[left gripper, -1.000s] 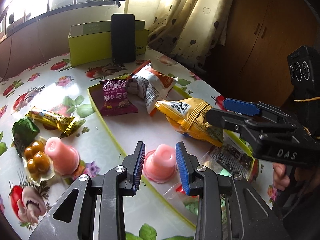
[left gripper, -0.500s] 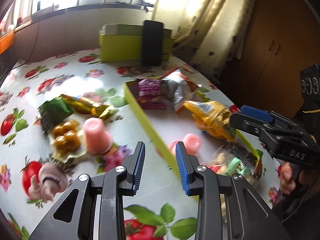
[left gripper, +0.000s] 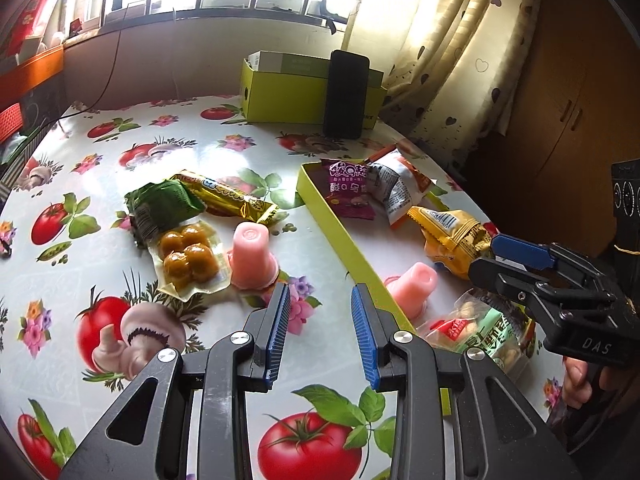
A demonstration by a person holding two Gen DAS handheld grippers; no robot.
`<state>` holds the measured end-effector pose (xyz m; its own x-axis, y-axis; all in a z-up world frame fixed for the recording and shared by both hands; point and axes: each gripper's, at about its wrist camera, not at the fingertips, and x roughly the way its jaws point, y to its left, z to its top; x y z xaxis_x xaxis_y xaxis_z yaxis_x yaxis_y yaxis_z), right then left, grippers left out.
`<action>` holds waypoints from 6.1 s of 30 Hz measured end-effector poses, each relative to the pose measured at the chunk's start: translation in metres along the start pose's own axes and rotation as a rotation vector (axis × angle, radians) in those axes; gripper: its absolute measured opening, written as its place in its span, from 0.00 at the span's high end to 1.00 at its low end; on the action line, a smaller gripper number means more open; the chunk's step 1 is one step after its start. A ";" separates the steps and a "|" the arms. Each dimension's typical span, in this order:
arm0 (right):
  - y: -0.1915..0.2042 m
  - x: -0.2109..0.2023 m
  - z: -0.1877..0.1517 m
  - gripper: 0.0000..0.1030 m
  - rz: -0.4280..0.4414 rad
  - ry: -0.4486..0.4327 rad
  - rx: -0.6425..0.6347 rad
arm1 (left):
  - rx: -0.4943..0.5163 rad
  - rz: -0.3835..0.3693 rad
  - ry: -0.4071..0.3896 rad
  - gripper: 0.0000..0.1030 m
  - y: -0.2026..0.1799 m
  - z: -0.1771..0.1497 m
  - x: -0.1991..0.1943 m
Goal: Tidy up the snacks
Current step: 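Release the gold bag and the jelly cup into the tray with both grippers, then move both tools back toward the remaining snacks beside the tray, then grasp the pink jelly cup with the right gripper while the left gripper approaches the orange candy pack, then grasp the orange candy pack with the left gripper and lift it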
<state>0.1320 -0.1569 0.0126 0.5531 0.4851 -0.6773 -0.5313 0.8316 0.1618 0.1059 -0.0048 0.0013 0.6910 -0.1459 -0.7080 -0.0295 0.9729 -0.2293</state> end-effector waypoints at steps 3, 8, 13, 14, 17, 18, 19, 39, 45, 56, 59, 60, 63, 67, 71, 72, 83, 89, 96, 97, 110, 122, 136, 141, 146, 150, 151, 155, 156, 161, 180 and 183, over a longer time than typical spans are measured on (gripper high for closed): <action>0.003 0.000 0.001 0.39 0.005 0.001 -0.007 | 0.000 0.000 -0.002 0.68 0.001 -0.001 -0.002; 0.009 0.000 0.001 0.39 0.018 0.004 -0.021 | -0.005 0.002 -0.004 0.68 0.004 -0.001 -0.004; 0.013 0.000 0.001 0.39 0.030 0.002 -0.028 | -0.012 0.012 -0.006 0.68 0.008 -0.003 -0.006; 0.014 0.000 0.001 0.40 0.031 0.002 -0.030 | -0.013 0.013 -0.006 0.68 0.009 -0.002 -0.006; 0.016 0.000 0.001 0.40 0.034 0.002 -0.033 | -0.019 0.017 -0.009 0.68 0.011 -0.003 -0.007; 0.017 0.000 0.001 0.40 0.034 0.002 -0.034 | -0.021 0.019 -0.010 0.68 0.012 -0.003 -0.008; 0.017 0.001 0.001 0.41 0.035 0.004 -0.035 | -0.023 0.019 -0.010 0.68 0.013 -0.003 -0.008; 0.043 0.017 -0.001 0.55 0.080 0.043 -0.076 | -0.081 0.063 -0.007 0.68 0.042 -0.010 -0.008; 0.049 0.023 0.000 0.55 0.091 0.060 -0.079 | -0.112 0.082 -0.015 0.68 0.058 -0.011 -0.011; 0.059 0.032 0.010 0.55 0.104 0.044 -0.093 | -0.157 0.113 -0.022 0.68 0.080 -0.006 -0.009; 0.061 0.038 0.014 0.55 0.105 0.053 -0.092 | -0.180 0.110 -0.017 0.68 0.087 -0.002 -0.004; 0.062 0.039 0.015 0.54 0.106 0.055 -0.095 | -0.188 0.103 -0.015 0.67 0.090 -0.001 -0.001; 0.068 0.045 0.020 0.53 0.104 0.062 -0.111 | -0.223 0.076 -0.012 0.59 0.098 0.003 0.006; 0.078 0.056 0.024 0.53 0.104 0.076 -0.131 | -0.259 0.047 -0.005 0.52 0.109 0.009 0.018; 0.083 0.073 0.032 0.53 0.097 0.094 -0.134 | -0.287 0.037 0.011 0.50 0.119 0.013 0.030; 0.084 0.077 0.034 0.53 0.096 0.099 -0.133 | -0.295 0.032 0.019 0.50 0.122 0.014 0.034; 0.097 0.128 0.044 0.53 0.068 0.172 -0.087 | -0.302 -0.007 0.043 0.50 0.131 0.014 0.043; 0.102 0.151 0.044 0.55 0.069 0.205 -0.060 | -0.323 -0.025 0.034 0.50 0.140 0.014 0.043; 0.103 0.158 0.046 0.70 0.061 0.219 -0.056 | -0.334 -0.072 0.038 0.50 0.141 0.018 0.048; 0.103 0.158 0.046 0.70 0.059 0.220 -0.060 | -0.332 -0.079 0.040 0.50 0.140 0.019 0.049; 0.090 0.143 0.044 0.71 0.037 0.218 -0.042 | -0.235 -0.077 0.074 0.47 0.122 0.028 0.061; 0.100 0.149 0.039 0.71 0.090 0.246 -0.086 | -0.279 -0.173 0.081 0.47 0.127 0.027 0.062; 0.094 0.145 0.038 0.71 0.081 0.242 -0.070 | -0.240 -0.095 0.064 0.75 0.119 0.023 0.057; 0.096 0.144 0.037 0.71 0.090 0.242 -0.074 | -0.263 -0.092 0.051 0.76 0.122 0.019 0.051; 0.095 0.137 0.036 0.71 0.095 0.232 -0.070 | -0.277 -0.087 0.011 0.81 0.123 0.019 0.035; 0.094 0.130 0.038 0.71 0.090 0.214 -0.072 | -0.267 -0.071 -0.010 1.00 0.122 0.019 0.025; 0.094 0.128 0.038 0.71 0.090 0.209 -0.074 | -0.264 -0.073 -0.009 1.00 0.122 0.018 0.024; 0.091 0.127 0.035 0.71 0.085 0.215 -0.064 | -0.262 -0.087 0.028 1.00 0.120 0.014 0.030; 0.090 0.127 0.034 0.71 0.084 0.216 -0.061 | -0.273 -0.068 0.034 1.00 0.121 0.013 0.031; 0.087 0.123 0.039 0.71 0.053 0.199 -0.060 | -0.255 -0.047 0.018 0.52 0.125 0.018 0.028; 0.067 0.099 0.043 0.71 0.035 0.149 -0.032 | 0.177 0.133 0.111 0.33 0.069 0.016 0.070; 0.067 0.099 0.042 0.71 0.040 0.150 -0.029 | 0.180 0.158 0.106 0.40 0.068 0.017 0.069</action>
<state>0.1783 -0.0417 -0.0137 0.4306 0.4703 -0.7703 -0.5708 0.8030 0.1712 0.1634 0.0546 -0.0521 0.6081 0.0011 -0.7938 0.0045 1.0000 0.0049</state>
